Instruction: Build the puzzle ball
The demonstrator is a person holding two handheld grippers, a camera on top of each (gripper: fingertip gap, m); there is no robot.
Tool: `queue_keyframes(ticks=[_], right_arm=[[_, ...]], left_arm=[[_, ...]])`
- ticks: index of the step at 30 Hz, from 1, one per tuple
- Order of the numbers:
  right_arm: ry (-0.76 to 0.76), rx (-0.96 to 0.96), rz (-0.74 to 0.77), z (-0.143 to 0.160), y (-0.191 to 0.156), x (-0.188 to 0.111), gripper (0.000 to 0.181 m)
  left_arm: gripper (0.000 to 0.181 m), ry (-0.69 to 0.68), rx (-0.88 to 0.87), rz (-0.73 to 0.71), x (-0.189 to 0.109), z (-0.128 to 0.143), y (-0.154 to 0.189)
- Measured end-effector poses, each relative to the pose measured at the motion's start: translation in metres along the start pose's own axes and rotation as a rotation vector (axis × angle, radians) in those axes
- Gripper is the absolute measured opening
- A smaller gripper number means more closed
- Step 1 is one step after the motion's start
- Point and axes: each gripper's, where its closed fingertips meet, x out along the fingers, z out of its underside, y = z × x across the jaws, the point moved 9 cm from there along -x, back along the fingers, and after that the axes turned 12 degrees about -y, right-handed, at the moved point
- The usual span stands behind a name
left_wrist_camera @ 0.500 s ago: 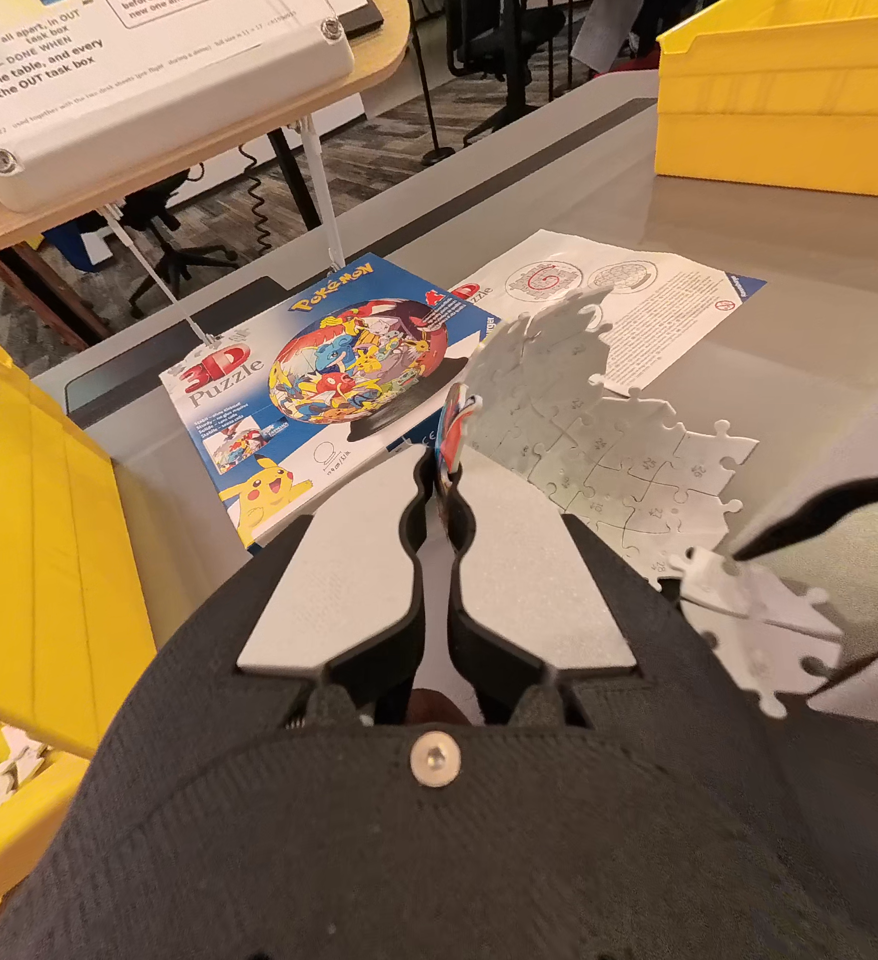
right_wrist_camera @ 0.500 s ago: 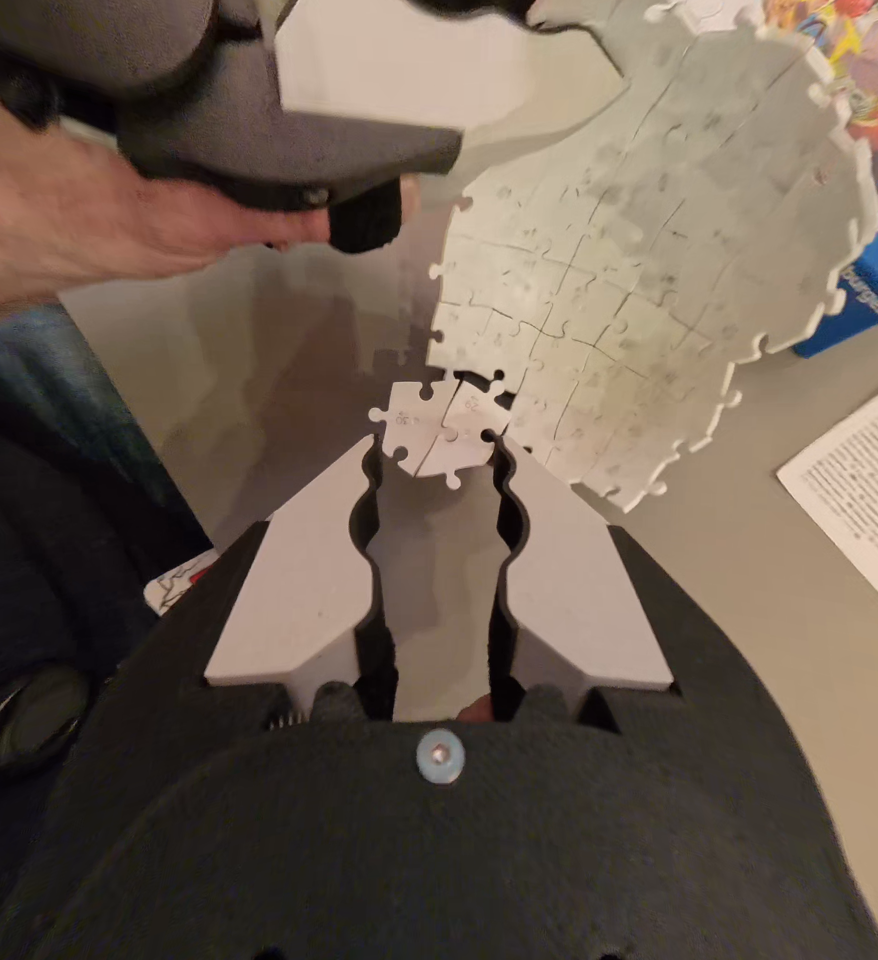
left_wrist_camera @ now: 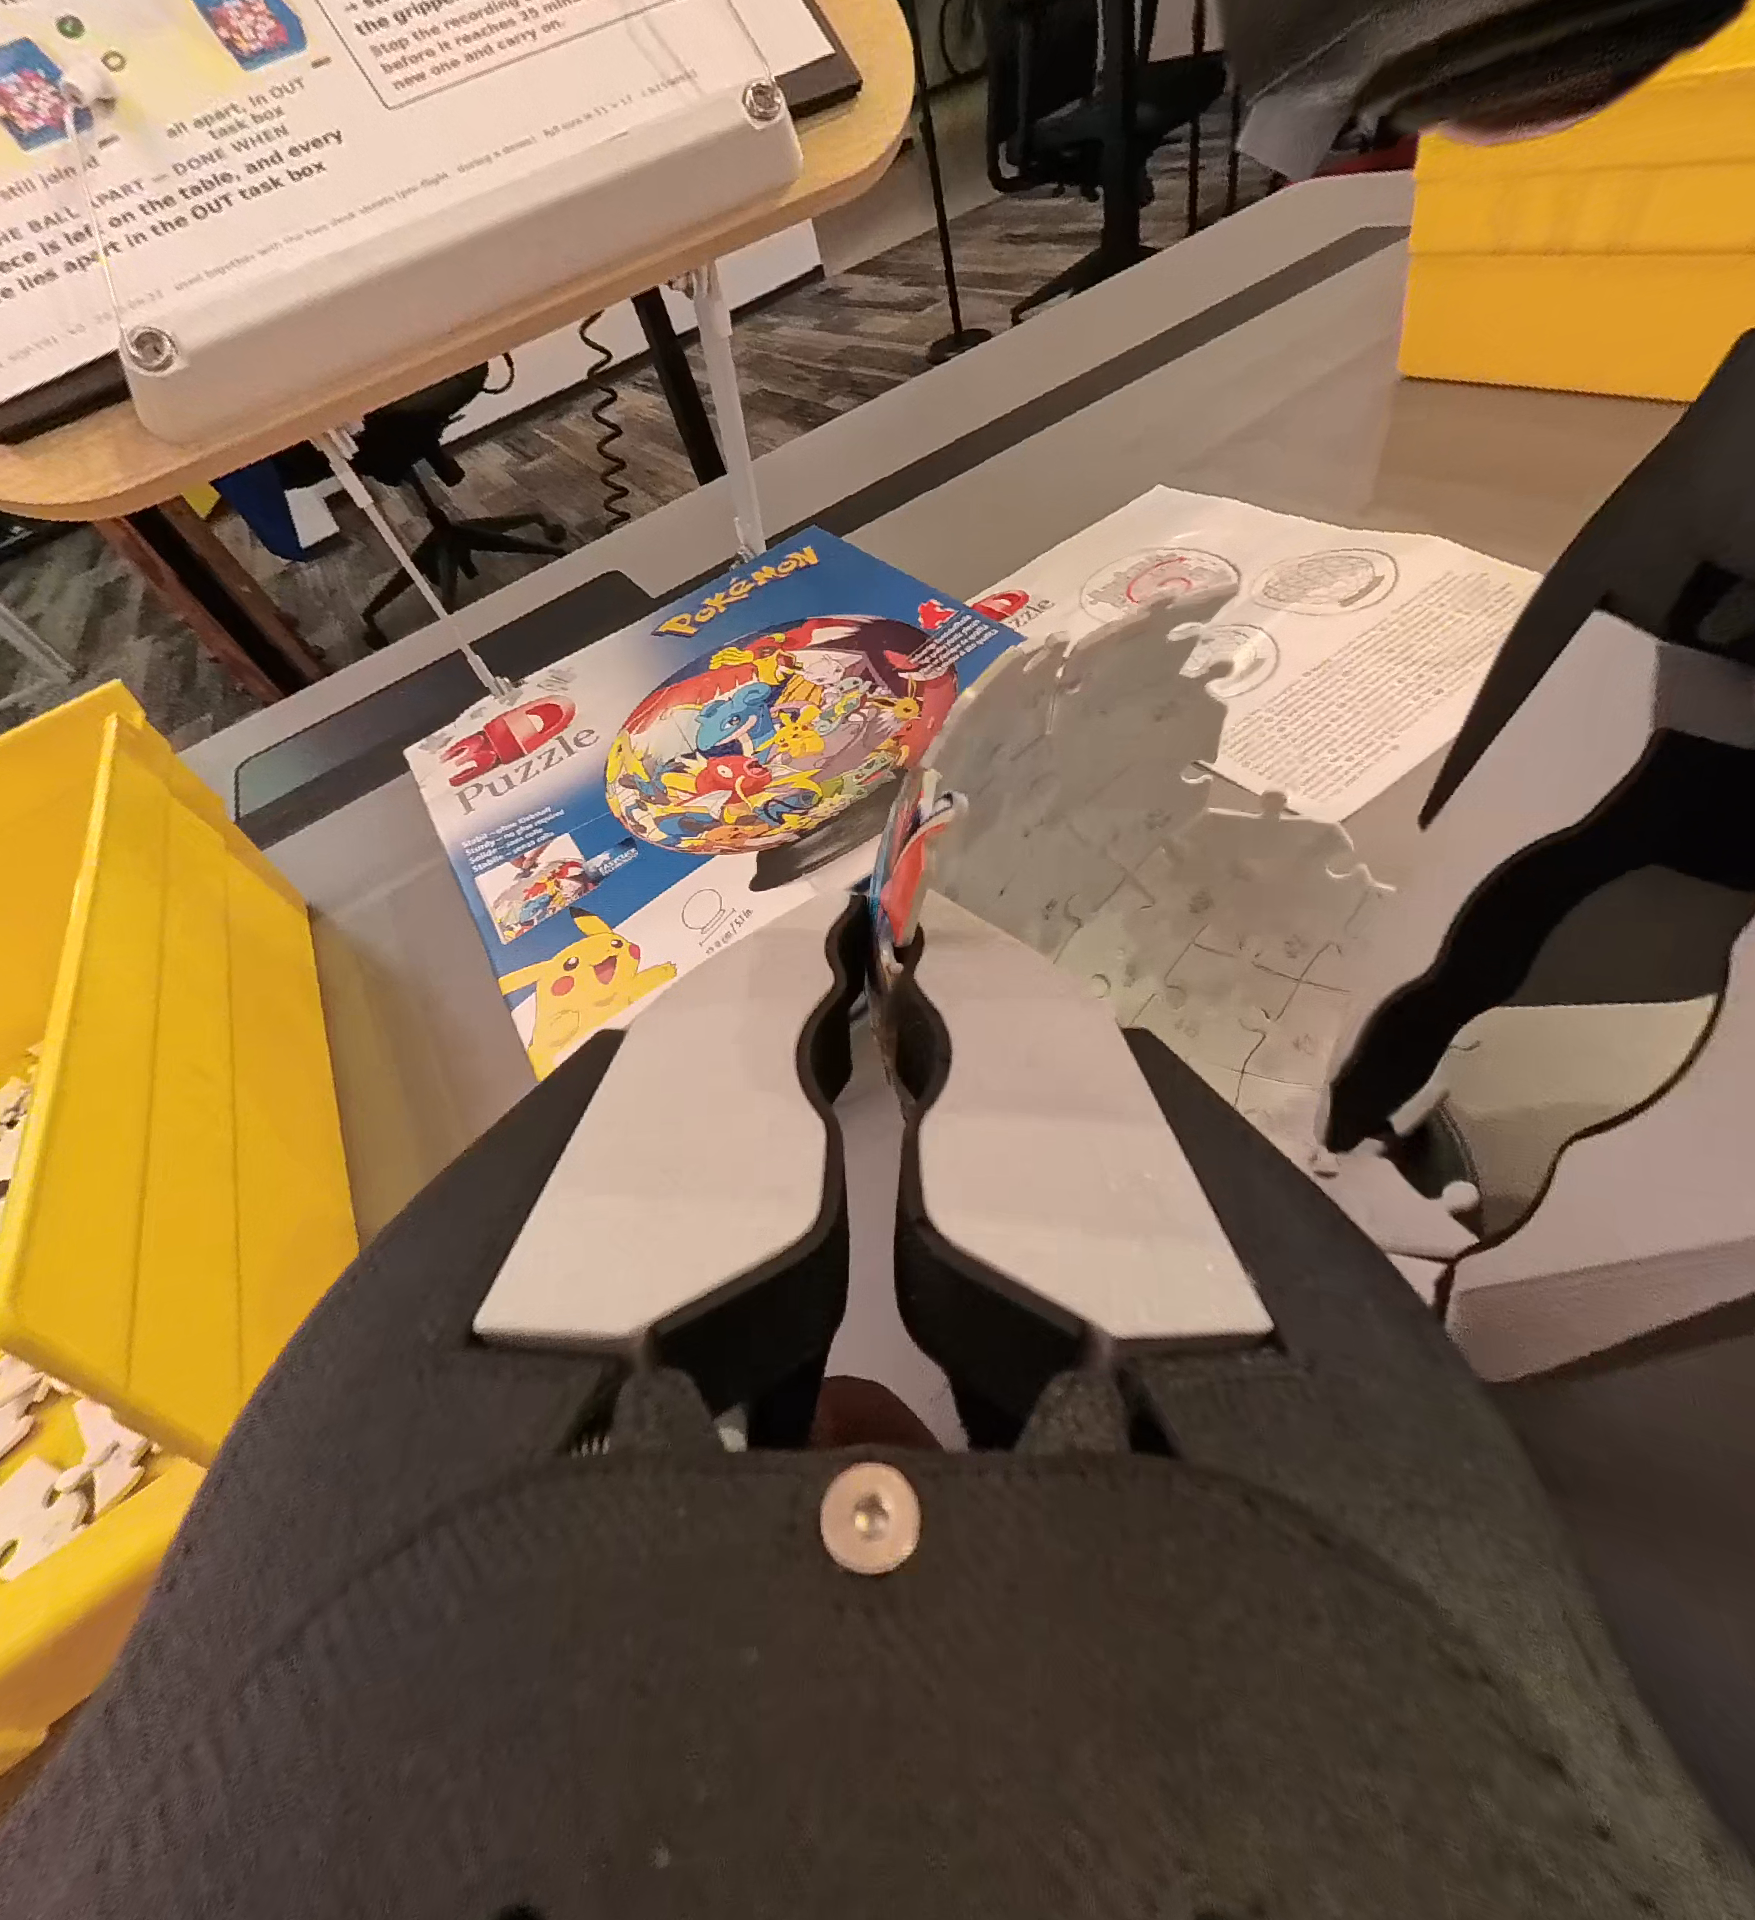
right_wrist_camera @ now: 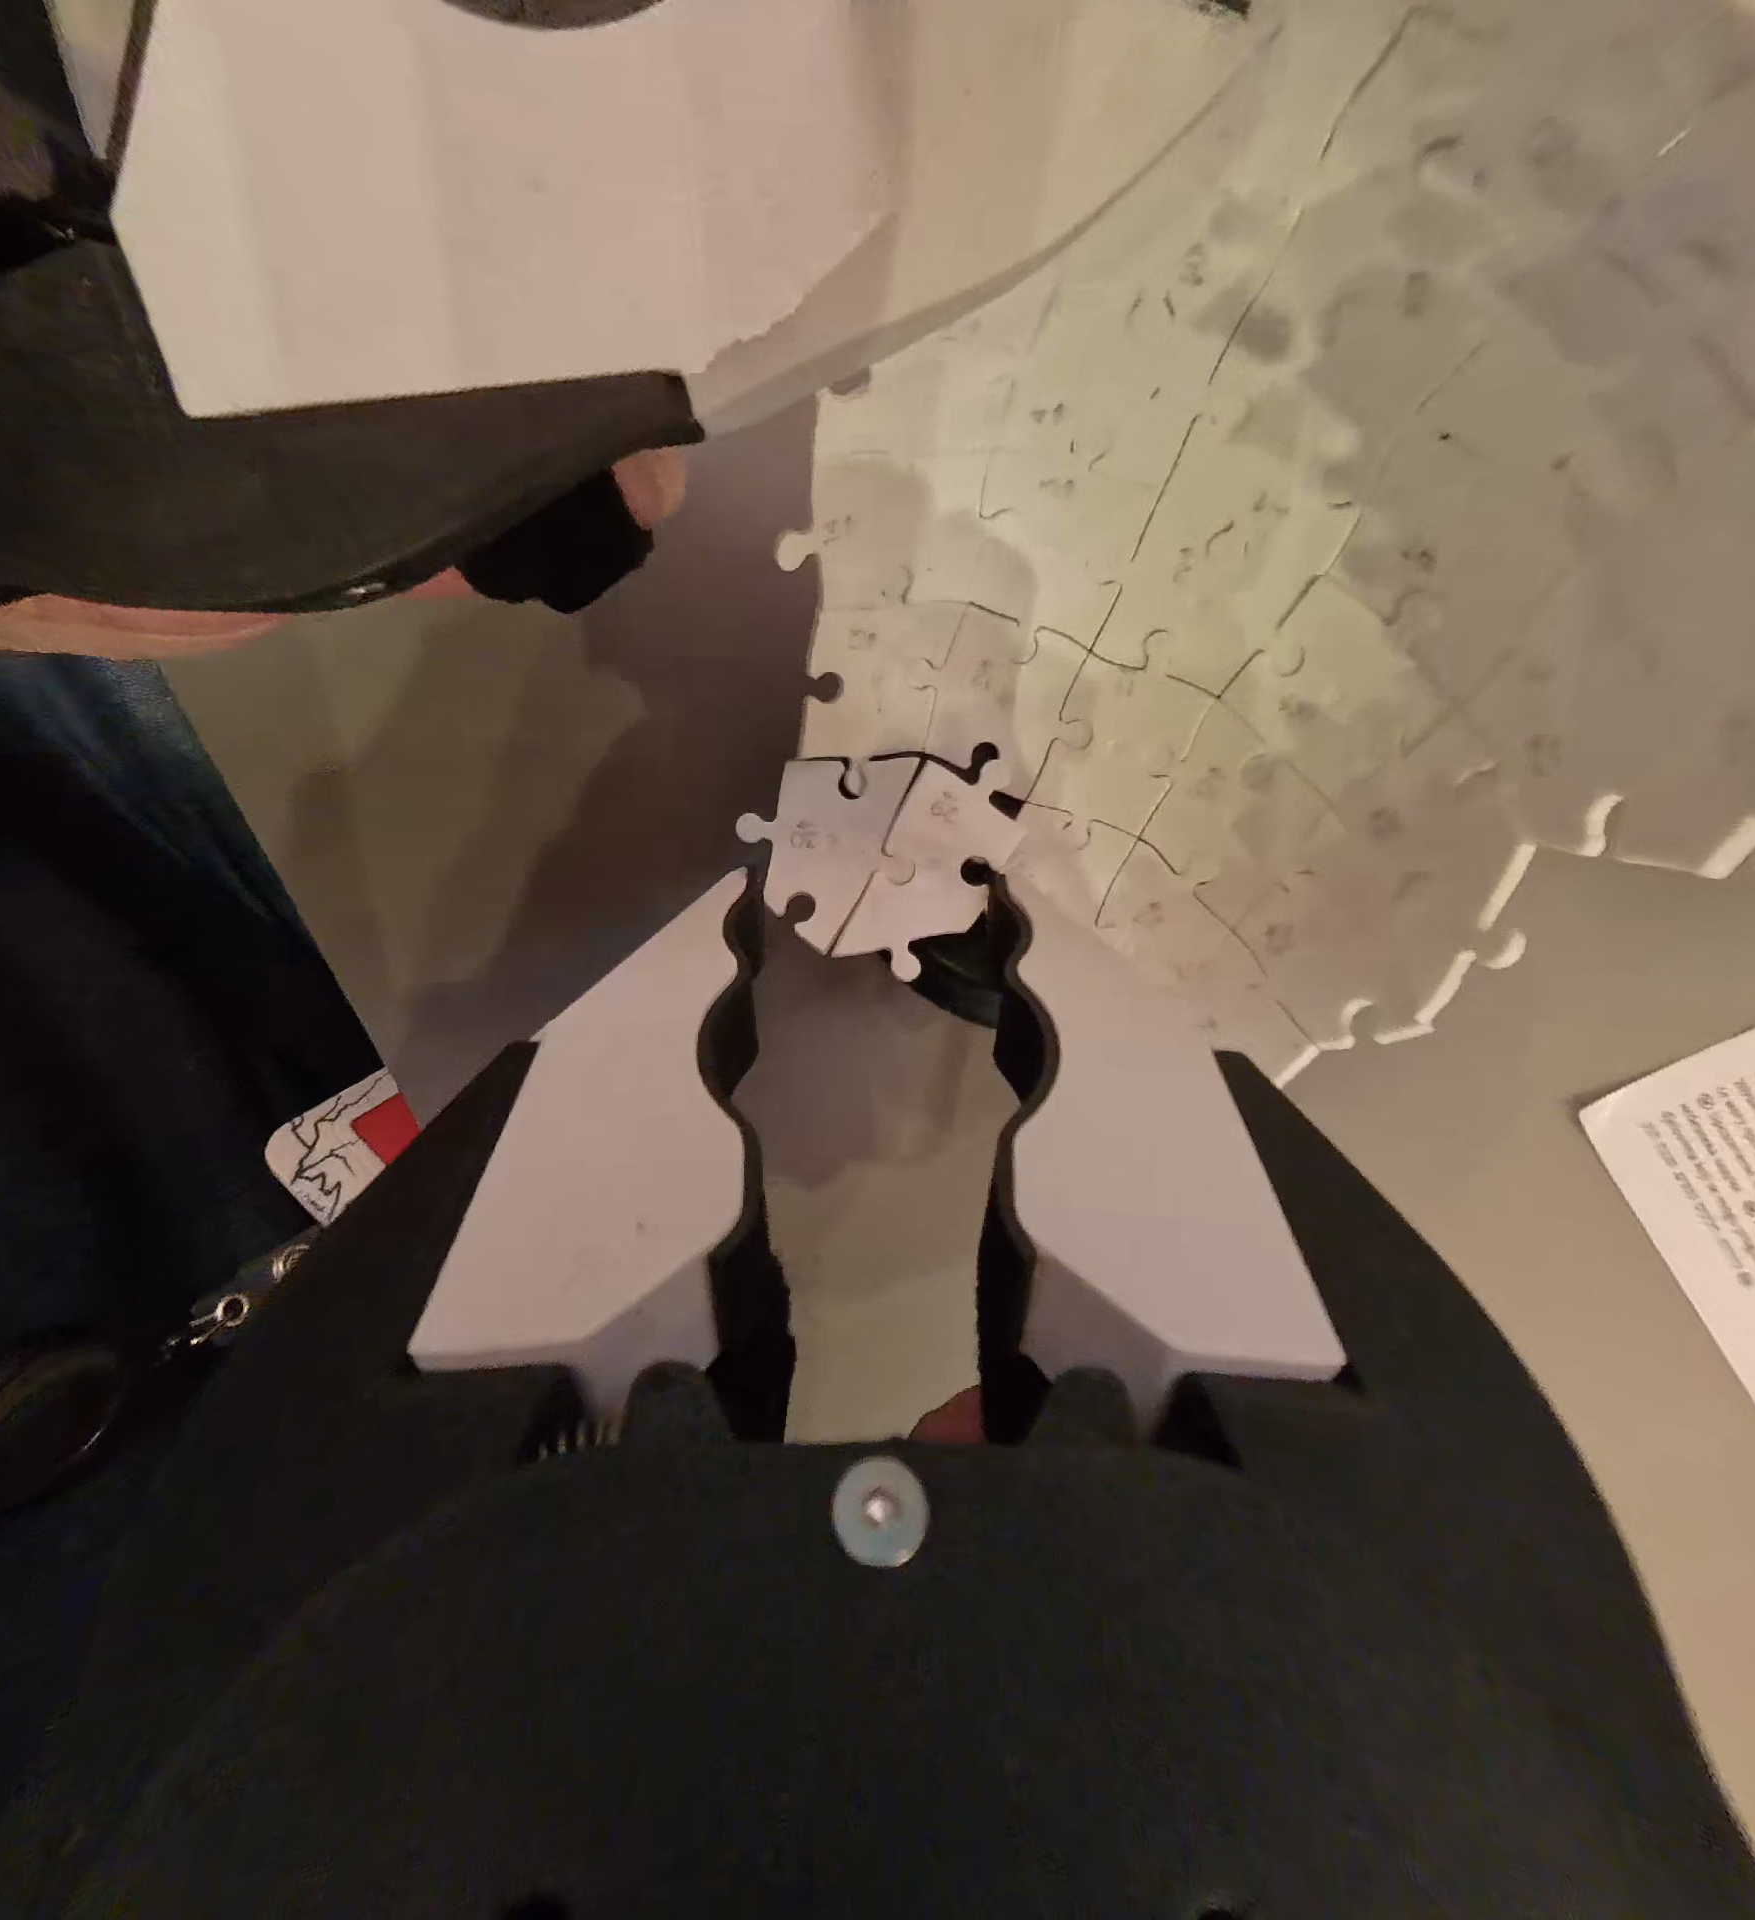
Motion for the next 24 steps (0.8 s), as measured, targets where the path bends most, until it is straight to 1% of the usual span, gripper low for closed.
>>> queue_keyframes(ticks=[4,14,17,20,24], right_arm=[[-0.040,-0.025,-0.002,-0.0018,0.0016,0.0025,0.042],[-0.043,-0.068,0.048,-0.0051,0.0030,0.0068,0.041],[-0.039,-0.077,0.061,-0.0053,0.0028,0.0078,0.036],[-0.039,-0.085,0.073,-0.0052,0.0018,0.0071,0.039],[-0.025,-0.096,0.104,-0.0055,0.0004,0.0079,0.032]], left_arm=[[0.003,0.007,-0.002,-0.008,0.0008,-0.0010,0.0014],[0.003,0.005,-0.005,-0.004,0.0014,0.0003,0.0026],[0.003,0.005,-0.004,-0.004,0.0014,0.0002,0.0032],[0.003,0.004,-0.005,-0.004,0.0013,0.0003,0.0031],[0.003,0.006,-0.004,-0.001,0.0011,-0.0002,0.0038]])
